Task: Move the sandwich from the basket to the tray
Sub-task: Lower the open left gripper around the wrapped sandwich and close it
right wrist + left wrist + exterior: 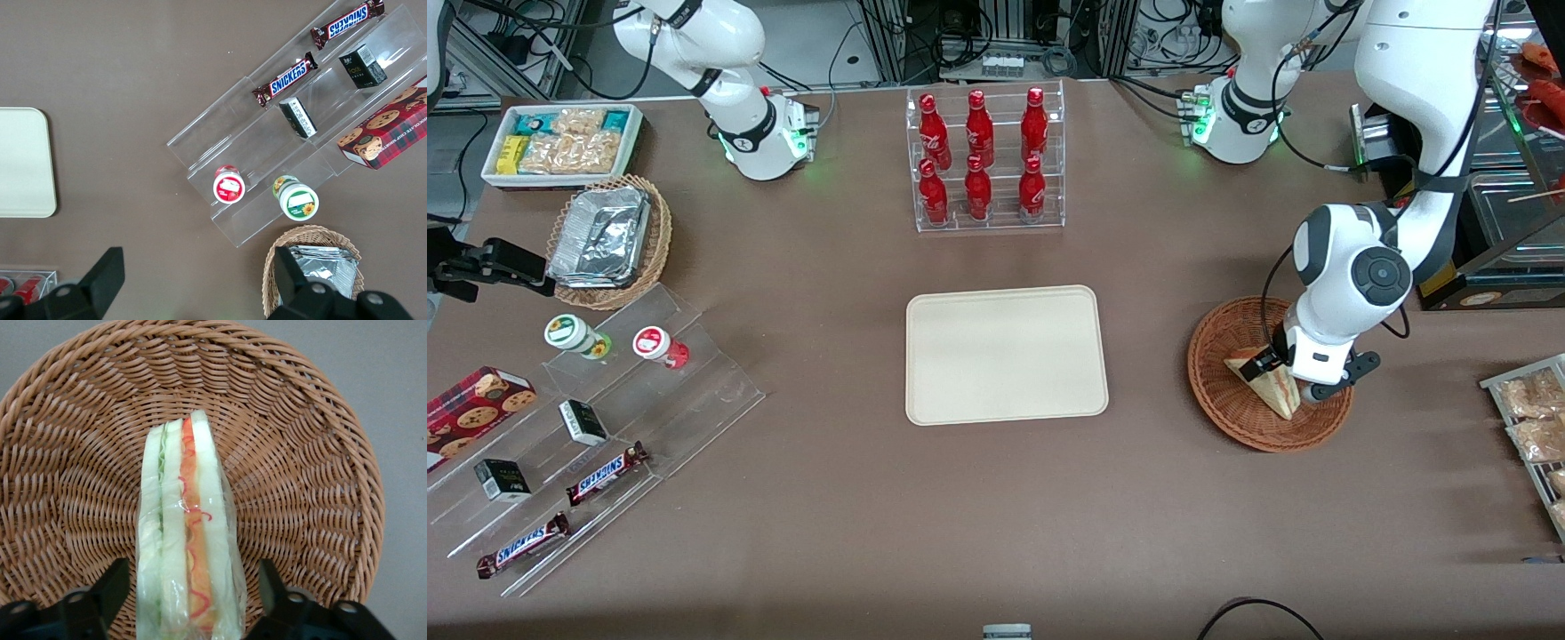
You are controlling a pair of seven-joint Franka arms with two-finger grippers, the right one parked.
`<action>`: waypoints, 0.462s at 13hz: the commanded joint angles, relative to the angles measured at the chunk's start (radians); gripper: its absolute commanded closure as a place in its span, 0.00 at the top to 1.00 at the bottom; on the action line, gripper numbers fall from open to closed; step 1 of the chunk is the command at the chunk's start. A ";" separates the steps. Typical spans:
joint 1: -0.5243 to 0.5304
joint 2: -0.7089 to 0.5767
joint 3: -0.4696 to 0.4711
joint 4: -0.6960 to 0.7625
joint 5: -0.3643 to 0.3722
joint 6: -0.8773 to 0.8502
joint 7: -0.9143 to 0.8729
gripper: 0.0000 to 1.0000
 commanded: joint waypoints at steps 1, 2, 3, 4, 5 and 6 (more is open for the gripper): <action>-0.001 -0.009 0.009 0.000 0.005 0.009 -0.015 0.00; -0.001 -0.011 0.009 0.001 0.005 0.007 -0.015 0.00; -0.001 -0.017 0.010 0.002 0.005 0.003 -0.014 0.00; -0.001 -0.026 0.011 0.009 0.005 -0.018 -0.009 0.00; -0.001 -0.038 0.011 0.027 0.016 -0.063 -0.008 0.00; -0.001 -0.053 0.011 0.056 0.064 -0.133 -0.008 0.00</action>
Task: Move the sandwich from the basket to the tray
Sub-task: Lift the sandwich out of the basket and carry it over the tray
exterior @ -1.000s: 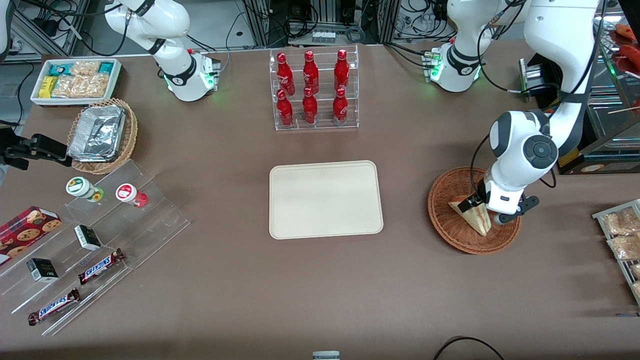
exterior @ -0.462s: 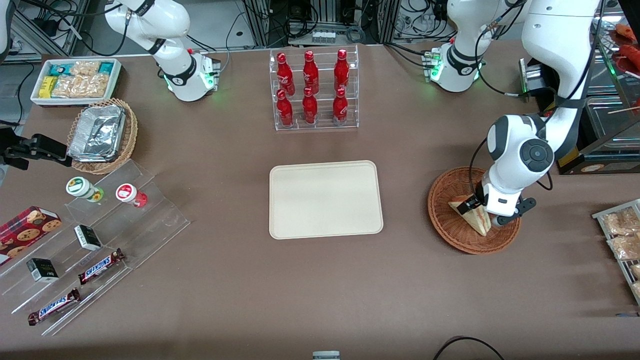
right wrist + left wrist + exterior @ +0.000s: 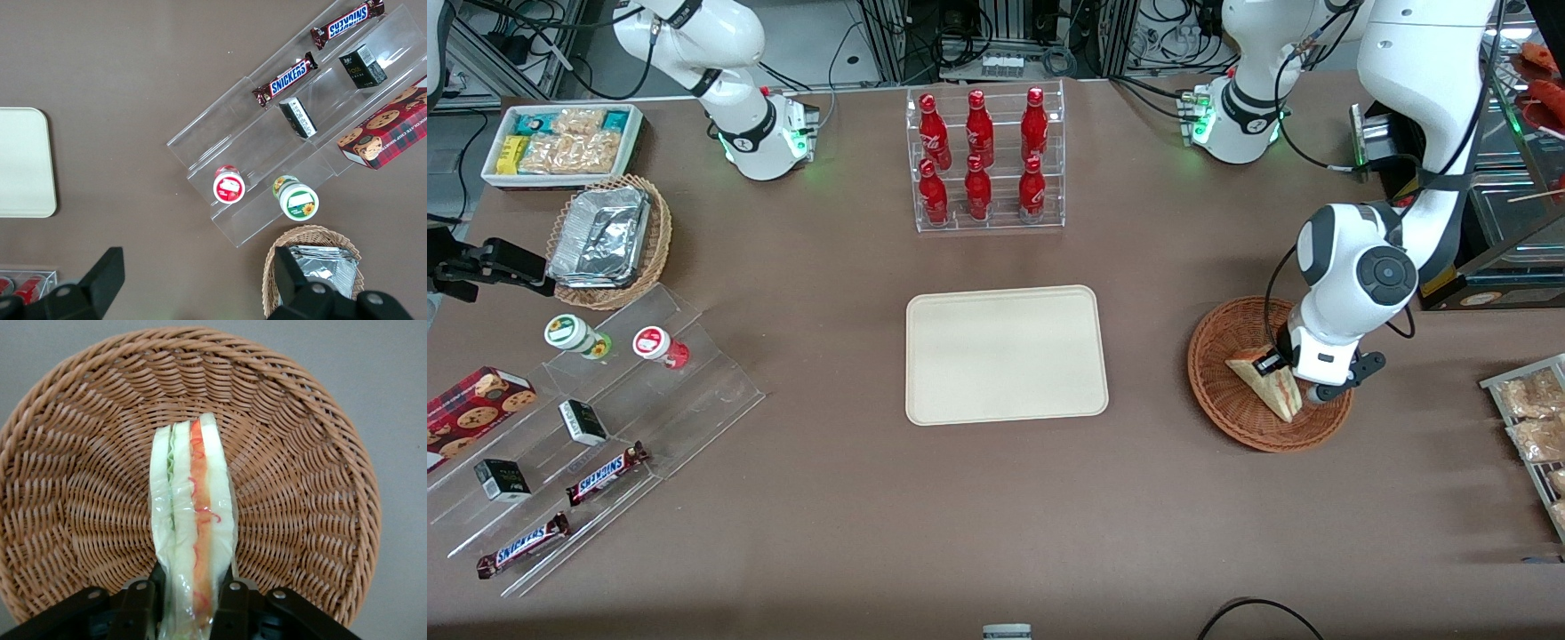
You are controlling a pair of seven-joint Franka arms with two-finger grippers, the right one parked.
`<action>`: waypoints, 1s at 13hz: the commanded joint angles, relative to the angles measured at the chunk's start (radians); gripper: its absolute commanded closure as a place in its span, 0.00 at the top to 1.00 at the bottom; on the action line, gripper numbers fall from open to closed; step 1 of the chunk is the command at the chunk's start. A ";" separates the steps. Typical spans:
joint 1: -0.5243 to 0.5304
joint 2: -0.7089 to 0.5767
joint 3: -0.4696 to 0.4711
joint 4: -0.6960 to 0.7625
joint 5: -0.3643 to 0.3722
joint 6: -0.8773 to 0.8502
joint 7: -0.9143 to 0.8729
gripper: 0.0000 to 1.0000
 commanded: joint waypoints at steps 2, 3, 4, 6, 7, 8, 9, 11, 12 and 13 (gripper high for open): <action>-0.012 -0.067 -0.003 0.117 0.135 -0.257 -0.008 0.00; -0.016 -0.070 -0.015 0.175 0.140 -0.343 -0.004 0.00; -0.027 -0.064 -0.032 0.250 0.140 -0.431 -0.004 0.00; -0.062 -0.040 -0.052 0.379 0.138 -0.591 -0.002 0.00; -0.091 -0.036 -0.055 0.437 0.138 -0.637 -0.002 0.00; -0.126 -0.029 -0.056 0.488 0.129 -0.676 -0.002 0.00; -0.160 -0.021 -0.056 0.529 0.126 -0.713 0.002 0.00; -0.228 0.006 -0.056 0.621 0.099 -0.767 0.001 0.00; -0.254 0.019 -0.056 0.654 0.070 -0.777 0.001 0.00; -0.283 0.036 -0.056 0.680 0.047 -0.776 -0.008 0.00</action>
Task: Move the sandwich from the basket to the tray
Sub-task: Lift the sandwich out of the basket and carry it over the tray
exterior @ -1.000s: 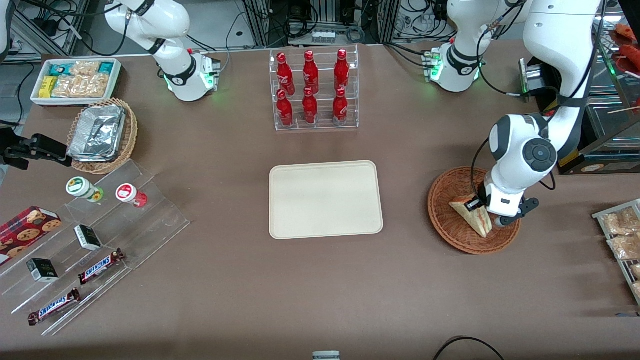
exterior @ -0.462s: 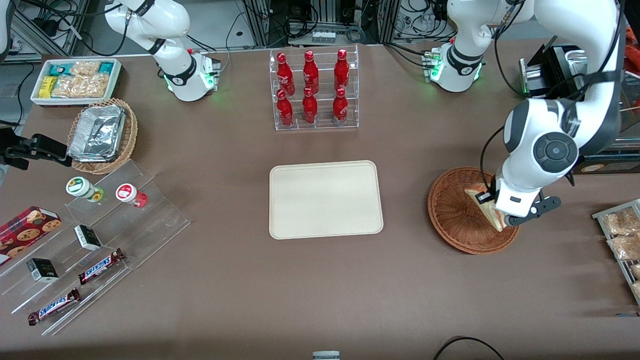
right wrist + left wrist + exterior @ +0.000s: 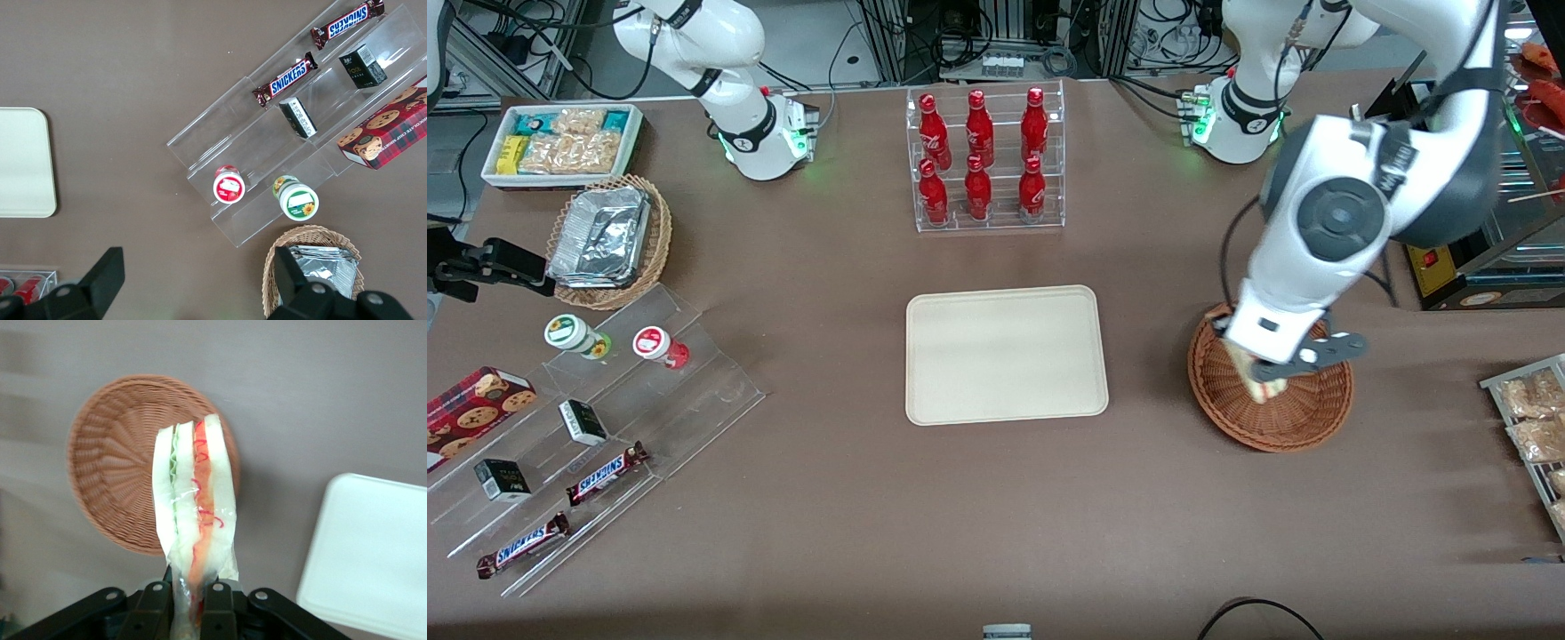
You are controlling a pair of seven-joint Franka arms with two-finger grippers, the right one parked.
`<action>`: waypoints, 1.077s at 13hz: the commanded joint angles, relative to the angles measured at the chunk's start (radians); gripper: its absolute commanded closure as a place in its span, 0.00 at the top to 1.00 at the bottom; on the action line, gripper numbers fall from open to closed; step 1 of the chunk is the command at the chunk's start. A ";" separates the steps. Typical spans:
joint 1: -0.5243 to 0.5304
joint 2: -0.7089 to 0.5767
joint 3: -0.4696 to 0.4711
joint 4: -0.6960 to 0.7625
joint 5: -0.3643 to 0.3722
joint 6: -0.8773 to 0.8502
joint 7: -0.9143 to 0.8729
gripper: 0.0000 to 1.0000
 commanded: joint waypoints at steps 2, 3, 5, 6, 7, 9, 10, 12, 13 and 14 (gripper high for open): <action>-0.117 0.113 0.012 0.156 -0.060 -0.040 -0.028 0.00; -0.134 0.138 0.012 0.179 -0.063 -0.035 -0.043 0.00; -0.160 0.176 0.003 0.207 -0.118 -0.020 -0.041 0.00; -0.177 0.198 -0.003 0.219 -0.124 0.003 -0.055 0.00; -0.194 0.222 -0.003 0.236 -0.126 0.030 -0.089 0.00; -0.232 0.257 -0.006 0.244 -0.125 0.061 -0.167 0.00; -0.250 0.271 -0.006 0.246 -0.125 0.079 -0.173 0.00; -0.289 0.313 -0.006 0.246 -0.125 0.144 -0.170 0.00; -0.307 0.339 -0.006 0.246 -0.125 0.165 -0.164 0.00; -0.333 0.368 -0.006 0.246 -0.118 0.185 -0.161 0.00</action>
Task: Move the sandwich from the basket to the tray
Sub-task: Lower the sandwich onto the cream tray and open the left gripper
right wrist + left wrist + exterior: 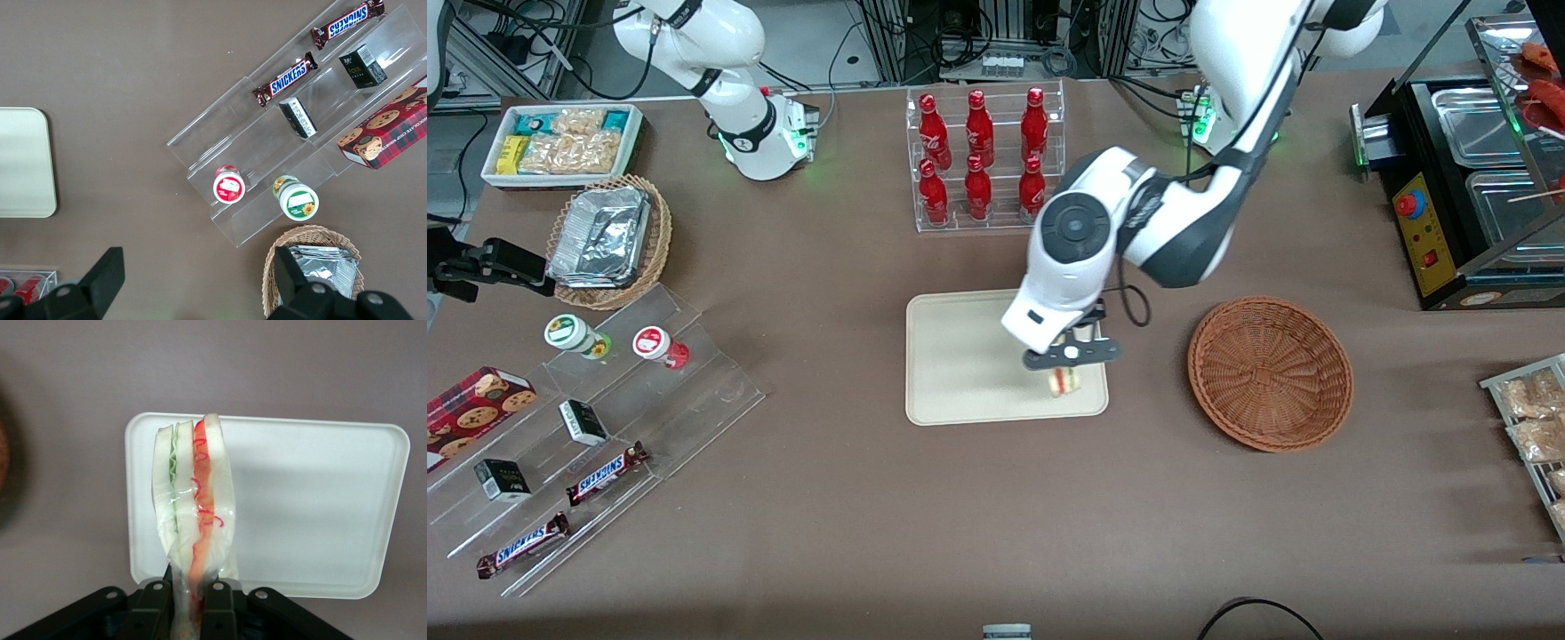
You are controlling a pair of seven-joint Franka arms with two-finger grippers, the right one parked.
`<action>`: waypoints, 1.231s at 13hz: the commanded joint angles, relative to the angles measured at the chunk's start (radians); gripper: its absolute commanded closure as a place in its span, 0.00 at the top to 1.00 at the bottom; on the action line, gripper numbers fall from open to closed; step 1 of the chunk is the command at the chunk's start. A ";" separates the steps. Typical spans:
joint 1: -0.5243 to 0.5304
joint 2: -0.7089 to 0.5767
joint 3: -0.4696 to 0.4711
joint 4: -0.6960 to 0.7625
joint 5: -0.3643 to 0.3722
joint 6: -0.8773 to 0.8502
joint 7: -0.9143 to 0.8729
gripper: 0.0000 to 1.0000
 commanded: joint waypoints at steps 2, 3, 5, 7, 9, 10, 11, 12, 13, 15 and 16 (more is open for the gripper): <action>-0.076 0.119 0.012 0.038 -0.001 0.066 -0.002 0.00; -0.090 0.130 0.012 0.036 0.000 0.069 0.000 0.00; -0.105 0.151 0.012 0.033 0.003 0.083 0.011 0.00; -0.117 0.180 0.012 0.031 0.004 0.112 0.057 0.00; -0.128 0.193 0.012 0.030 0.004 0.130 0.055 0.00; -0.130 0.193 0.012 0.028 0.004 0.143 0.055 0.00; -0.130 0.199 0.012 0.027 0.000 0.143 0.051 0.00; -0.133 0.208 0.012 0.027 0.000 0.144 0.048 0.00; -0.139 0.214 0.012 0.027 0.003 0.146 0.048 0.00; -0.145 0.230 0.012 0.027 0.004 0.159 0.048 0.00; -0.145 0.236 0.012 0.027 0.004 0.187 0.048 0.00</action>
